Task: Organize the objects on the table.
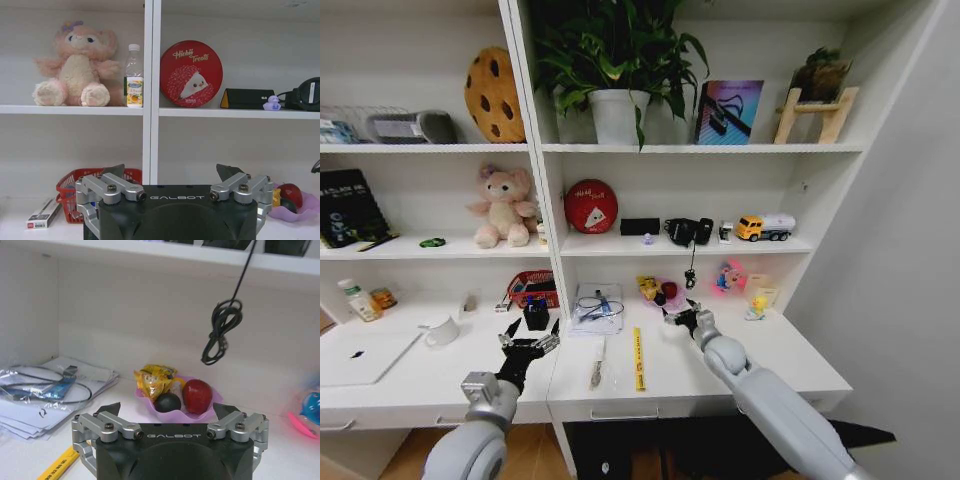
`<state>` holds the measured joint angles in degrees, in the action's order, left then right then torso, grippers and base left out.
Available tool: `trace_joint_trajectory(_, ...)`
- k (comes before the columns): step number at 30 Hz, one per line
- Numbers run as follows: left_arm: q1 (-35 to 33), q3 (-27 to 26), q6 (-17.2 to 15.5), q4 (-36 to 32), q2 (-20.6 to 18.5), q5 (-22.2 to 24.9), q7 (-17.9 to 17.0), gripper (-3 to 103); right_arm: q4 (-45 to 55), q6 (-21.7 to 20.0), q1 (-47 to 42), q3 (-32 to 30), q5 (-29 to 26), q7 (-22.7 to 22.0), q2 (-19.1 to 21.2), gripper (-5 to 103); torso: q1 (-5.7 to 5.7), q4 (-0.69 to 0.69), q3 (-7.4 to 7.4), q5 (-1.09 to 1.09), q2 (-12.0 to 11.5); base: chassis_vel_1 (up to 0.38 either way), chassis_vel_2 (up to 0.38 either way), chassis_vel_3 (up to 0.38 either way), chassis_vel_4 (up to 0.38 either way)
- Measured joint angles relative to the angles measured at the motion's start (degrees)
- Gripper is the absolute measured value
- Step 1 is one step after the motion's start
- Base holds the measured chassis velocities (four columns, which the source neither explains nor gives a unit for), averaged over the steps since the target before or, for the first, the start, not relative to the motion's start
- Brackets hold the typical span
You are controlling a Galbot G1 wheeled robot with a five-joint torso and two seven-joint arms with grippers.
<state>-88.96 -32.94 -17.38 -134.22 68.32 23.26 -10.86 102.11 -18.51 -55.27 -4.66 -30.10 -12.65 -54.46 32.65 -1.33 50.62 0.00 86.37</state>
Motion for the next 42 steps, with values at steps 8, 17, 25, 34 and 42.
trace_joint_trajectory(8, 0.0, 0.0, 0.0, 0.0, 0.0, 0.0, 0.0, 100, 10.9, 3.6, -12.7, -10.7, 1.5, -6.3, -1.0, 100, 0.00, -0.01, 0.00, 0.01, 0.0, 0.000, 0.000, 0.000, 0.000)
trace_joint_trajectory(17, 0.0, 0.0, 0.0, 0.0, 0.0, 0.0, 0.0, 100, 17.8, 2.2, -19.1, -15.5, 10.4, -7.7, -3.5, 100, 0.00, 0.01, 0.01, 0.00, 0.0, 0.000, 0.000, 0.000, 0.000)
trace_joint_trajectory(25, 0.0, 0.0, 0.0, 0.0, 0.0, 0.0, 0.0, 100, 18.3, 0.8, -20.1, -14.4, 14.9, -7.8, -3.9, 100, 0.00, 0.00, 0.01, 0.01, 0.0, 0.059, 0.054, -0.050, -0.064)
trace_joint_trajectory(34, 0.0, 0.0, 0.0, 0.0, 0.0, 0.0, 0.0, 100, 18.3, 0.9, -21.0, -14.0, 16.1, -6.5, -3.8, 100, 0.01, 0.00, 0.01, -0.03, 0.0, 0.197, 0.220, -0.228, -0.200)
trace_joint_trajectory(42, 0.0, 0.0, 0.0, 0.0, 0.0, 0.0, 0.0, 100, 17.9, 0.9, -20.6, -13.2, 16.7, -5.9, -4.3, 100, 0.00, -0.01, 0.00, -0.01, 0.0, 0.283, 0.308, -0.285, -0.287)
